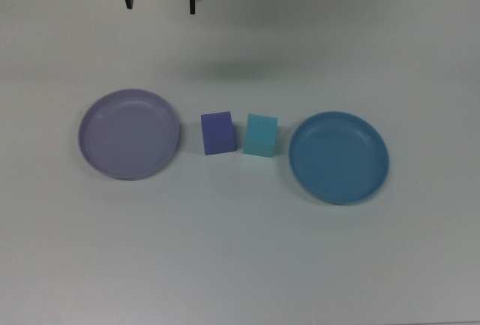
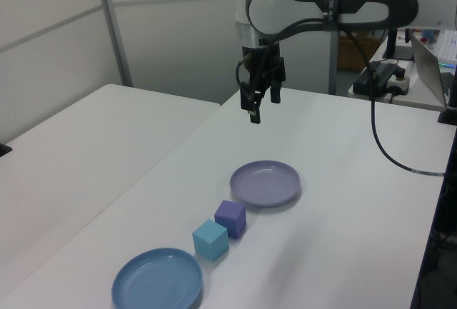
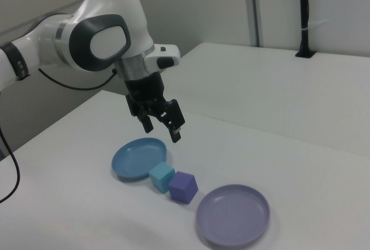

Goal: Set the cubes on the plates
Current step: 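Lower the open gripper onto the dark purple cube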

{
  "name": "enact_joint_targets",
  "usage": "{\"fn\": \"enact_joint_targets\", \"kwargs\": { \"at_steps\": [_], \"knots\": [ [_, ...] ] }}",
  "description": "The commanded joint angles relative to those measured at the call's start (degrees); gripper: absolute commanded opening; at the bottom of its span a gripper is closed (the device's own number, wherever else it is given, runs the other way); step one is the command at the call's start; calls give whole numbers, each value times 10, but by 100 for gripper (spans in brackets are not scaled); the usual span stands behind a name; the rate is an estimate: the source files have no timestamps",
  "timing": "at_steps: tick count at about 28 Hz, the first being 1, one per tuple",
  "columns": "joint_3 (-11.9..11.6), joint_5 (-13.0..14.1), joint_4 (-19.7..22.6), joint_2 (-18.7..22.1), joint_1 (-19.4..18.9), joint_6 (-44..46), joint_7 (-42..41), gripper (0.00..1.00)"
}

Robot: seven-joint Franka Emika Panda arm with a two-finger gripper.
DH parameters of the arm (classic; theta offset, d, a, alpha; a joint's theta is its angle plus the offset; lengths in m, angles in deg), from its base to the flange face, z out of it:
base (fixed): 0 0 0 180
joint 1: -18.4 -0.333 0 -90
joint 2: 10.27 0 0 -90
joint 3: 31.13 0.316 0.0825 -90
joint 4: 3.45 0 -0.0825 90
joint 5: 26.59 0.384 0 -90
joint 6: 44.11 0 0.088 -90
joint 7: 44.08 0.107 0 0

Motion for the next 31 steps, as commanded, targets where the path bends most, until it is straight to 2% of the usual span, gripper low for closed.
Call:
{"fn": "enact_joint_targets", "kwargs": {
  "at_steps": [1, 5, 8, 11, 16, 21, 22, 25, 31],
  "knots": [
    [-7, 54, -1, -28, 5, -11, -4, 100],
    [-8, 53, -1, -59, 13, -19, -30, 100],
    [-5, 49, 4, -87, 7, -64, -105, 100],
    [-2, 44, 15, -122, 4, -102, -132, 100],
    [-2, 22, 29, -156, -16, -142, -131, 100],
    [-3, 4, 86, -159, -30, -222, -91, 100],
    [-2, -11, 100, -160, -38, -247, -67, 100],
    [-2, -24, 111, -162, -46, -260, -49, 100],
    [-2, -27, 113, -177, -52, -270, -45, 100]
  ]
}}
